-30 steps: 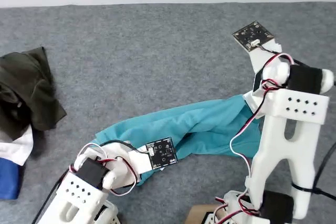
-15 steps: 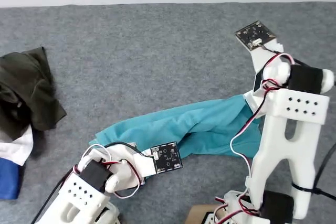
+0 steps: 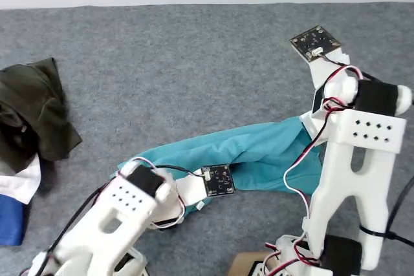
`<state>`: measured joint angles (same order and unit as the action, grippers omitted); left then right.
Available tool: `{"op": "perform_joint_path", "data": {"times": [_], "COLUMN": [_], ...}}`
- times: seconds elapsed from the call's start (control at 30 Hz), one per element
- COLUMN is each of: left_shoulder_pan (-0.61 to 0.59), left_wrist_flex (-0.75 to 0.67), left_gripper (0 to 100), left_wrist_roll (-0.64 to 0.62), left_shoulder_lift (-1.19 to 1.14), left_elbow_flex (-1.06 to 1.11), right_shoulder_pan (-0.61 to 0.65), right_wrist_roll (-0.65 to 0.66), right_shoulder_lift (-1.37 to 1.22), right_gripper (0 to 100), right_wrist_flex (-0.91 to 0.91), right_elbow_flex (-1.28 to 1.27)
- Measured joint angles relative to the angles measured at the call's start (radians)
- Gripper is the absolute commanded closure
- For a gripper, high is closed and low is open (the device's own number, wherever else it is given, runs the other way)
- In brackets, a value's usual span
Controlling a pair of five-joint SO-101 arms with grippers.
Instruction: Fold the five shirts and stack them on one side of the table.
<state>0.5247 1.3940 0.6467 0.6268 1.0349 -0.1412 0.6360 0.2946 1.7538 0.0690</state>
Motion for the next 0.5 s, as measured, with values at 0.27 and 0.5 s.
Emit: {"op": "perform_joint_path", "data": {"times": [0.27, 0.5], "left_shoulder_pan": [0.0, 0.0], "left_wrist_flex": [-0.064, -0.146], "left_gripper": [82, 82], "left_wrist_roll": [-0.002, -0.018], "left_shoulder_lift": [-0.193, -0.305], "left_elbow_flex": [0.0, -0.012], "right_shoulder_pan": [0.0, 0.0], "right_wrist_roll": [0.0, 0.0], "right_shoulder_lift": [0.0, 0.0], "right_gripper": [98.6, 98.6], "right_wrist_flex": [0.0, 0.0], "right_elbow_flex": [0.0, 0.0]}}
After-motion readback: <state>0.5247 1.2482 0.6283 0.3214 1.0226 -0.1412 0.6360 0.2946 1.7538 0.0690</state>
